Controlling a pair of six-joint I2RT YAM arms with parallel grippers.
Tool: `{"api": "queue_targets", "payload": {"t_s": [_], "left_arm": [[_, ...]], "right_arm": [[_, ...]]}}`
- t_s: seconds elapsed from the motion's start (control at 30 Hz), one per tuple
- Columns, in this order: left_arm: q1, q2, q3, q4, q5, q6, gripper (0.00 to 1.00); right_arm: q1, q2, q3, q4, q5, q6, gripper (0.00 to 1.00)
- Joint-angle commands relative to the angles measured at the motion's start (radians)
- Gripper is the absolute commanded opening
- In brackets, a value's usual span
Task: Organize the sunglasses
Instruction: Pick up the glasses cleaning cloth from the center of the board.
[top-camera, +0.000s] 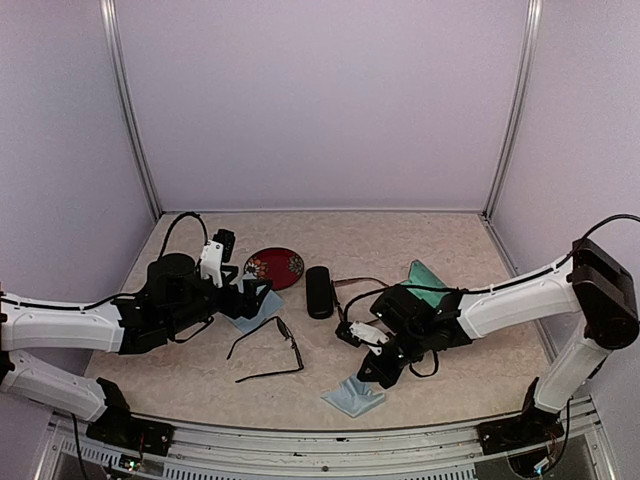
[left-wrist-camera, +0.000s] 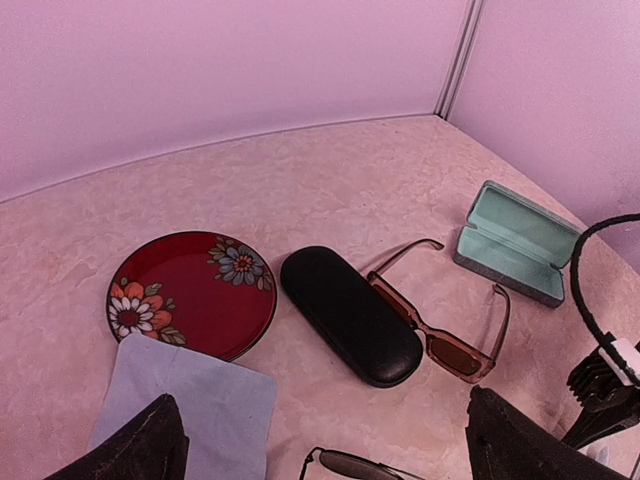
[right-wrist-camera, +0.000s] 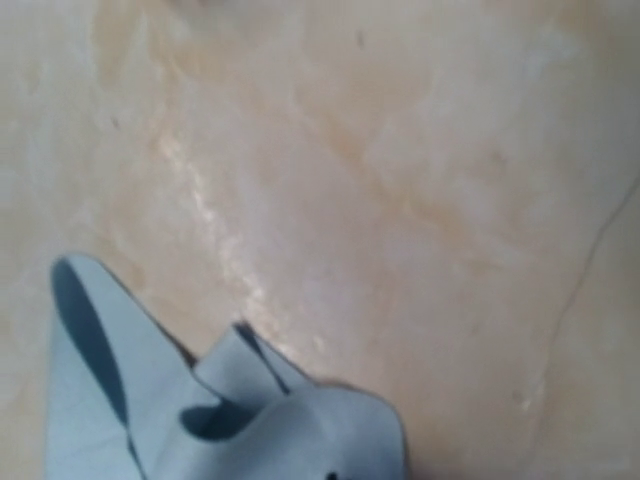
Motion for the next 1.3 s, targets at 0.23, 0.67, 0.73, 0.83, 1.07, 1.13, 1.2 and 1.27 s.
{"api": "queue_targets", "payload": {"t_s": [0.23,0.67,0.73,0.83,1.07,1.13,1.2,1.27], "left_arm": [[-0.013,0.001,-0.024,0.046,-0.012,0.020,0.95],[-0.019,-0.009,-0.038,0.040,-0.020,0.021,0.95],[-0.020,-0.006,-0.037,0.043,-0.020,0.021,0.95],[-0.021,0.000,-0.036,0.046,-0.019,0.024,0.95],[-0.021,0.002,-0.046,0.048,-0.023,0.018,0.95],[-0.021,0.003,-0.050,0.050,-0.023,0.015,0.95],[-0.021,0.004,-0.052,0.053,-0.023,0.014,0.95],[-0.021,0.007,-0.052,0.055,-0.022,0.012,0.95]], "right_arm": [[0.005,-0.063,-0.020,0.044,-0.036,-0.003,0.06],[0.007,0.044,0.009,0.022,-0.042,-0.007,0.37],[0.011,0.050,0.009,0.022,-0.043,-0.008,0.36],[0.023,0.044,-0.001,0.031,-0.040,-0.013,0.29],[0.028,-0.003,-0.085,0.116,-0.033,-0.014,0.03],[0.028,-0.014,-0.104,0.140,-0.021,-0.014,0.00],[0.027,-0.029,-0.119,0.166,-0.008,-0.008,0.00],[0.027,-0.047,-0.132,0.198,0.000,-0.002,0.00]]}}
